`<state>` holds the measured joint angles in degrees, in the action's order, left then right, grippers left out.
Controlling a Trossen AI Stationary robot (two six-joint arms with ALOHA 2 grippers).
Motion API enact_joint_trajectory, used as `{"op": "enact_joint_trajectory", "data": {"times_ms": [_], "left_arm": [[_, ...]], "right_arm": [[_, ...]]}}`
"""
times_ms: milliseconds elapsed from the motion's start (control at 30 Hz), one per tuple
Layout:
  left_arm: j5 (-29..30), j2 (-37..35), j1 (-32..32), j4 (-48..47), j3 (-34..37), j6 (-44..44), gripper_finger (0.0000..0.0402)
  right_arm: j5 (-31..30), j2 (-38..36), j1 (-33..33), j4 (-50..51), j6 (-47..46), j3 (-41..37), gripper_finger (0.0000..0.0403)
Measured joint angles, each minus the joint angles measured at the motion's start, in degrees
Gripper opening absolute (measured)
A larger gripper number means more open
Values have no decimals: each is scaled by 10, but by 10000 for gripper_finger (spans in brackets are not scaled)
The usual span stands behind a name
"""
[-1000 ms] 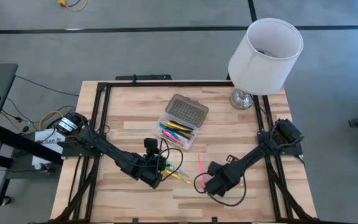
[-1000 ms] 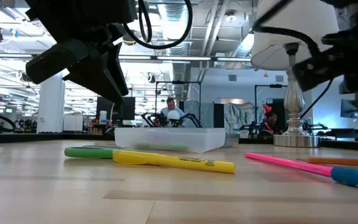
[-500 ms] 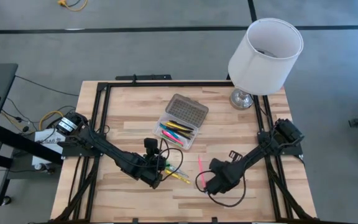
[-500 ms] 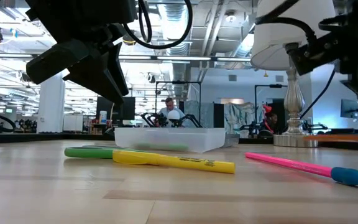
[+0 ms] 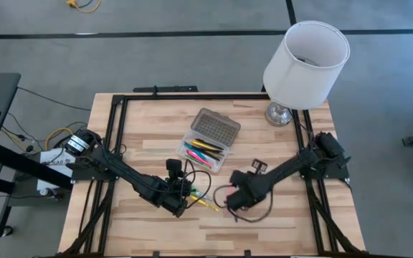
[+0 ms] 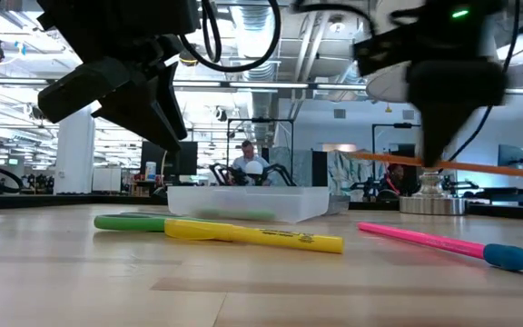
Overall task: Pick & place school supplies into a supply box
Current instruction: Put the orange supply into the gray supply box
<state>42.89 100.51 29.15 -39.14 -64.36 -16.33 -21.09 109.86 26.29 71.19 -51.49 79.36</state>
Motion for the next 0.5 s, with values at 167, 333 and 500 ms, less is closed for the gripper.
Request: {"op": "enact_joint_trajectory", "data": {"times_ms": [167,333,500], "left_arm": [[-5,0,6,-41,0,-45,132],[11,0,28,-148,0,-162,132],[67,0,71,-244,17,-286,132]], "right_arm": [[-18,0,-67,-58,100,8,5],[-15,0,-133,-138,201,9,6],[7,0,-193,-193,276,9,5]]}}
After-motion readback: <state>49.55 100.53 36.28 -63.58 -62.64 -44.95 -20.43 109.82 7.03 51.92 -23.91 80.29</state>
